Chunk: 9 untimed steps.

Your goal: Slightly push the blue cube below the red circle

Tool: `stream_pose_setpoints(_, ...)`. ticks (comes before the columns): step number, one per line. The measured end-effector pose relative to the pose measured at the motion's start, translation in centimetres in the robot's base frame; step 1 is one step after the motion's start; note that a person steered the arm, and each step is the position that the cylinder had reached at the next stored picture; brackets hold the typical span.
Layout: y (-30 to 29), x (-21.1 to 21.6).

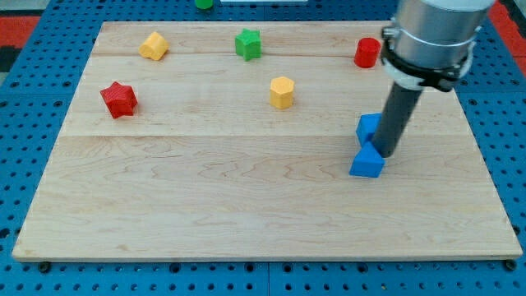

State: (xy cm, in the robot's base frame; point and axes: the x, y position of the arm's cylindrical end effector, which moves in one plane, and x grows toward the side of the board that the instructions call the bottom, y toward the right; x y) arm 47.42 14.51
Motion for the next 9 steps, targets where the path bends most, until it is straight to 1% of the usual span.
stream_pose_setpoints(1, -0.6, -0.9)
stream_pose_setpoints(2, -0.4, -3.4)
stream_pose_setpoints(3, 0.8, -5.7)
stream_pose_setpoints(4, 1.7, -6.5)
stream_pose_setpoints(9, 1.0, -7.0)
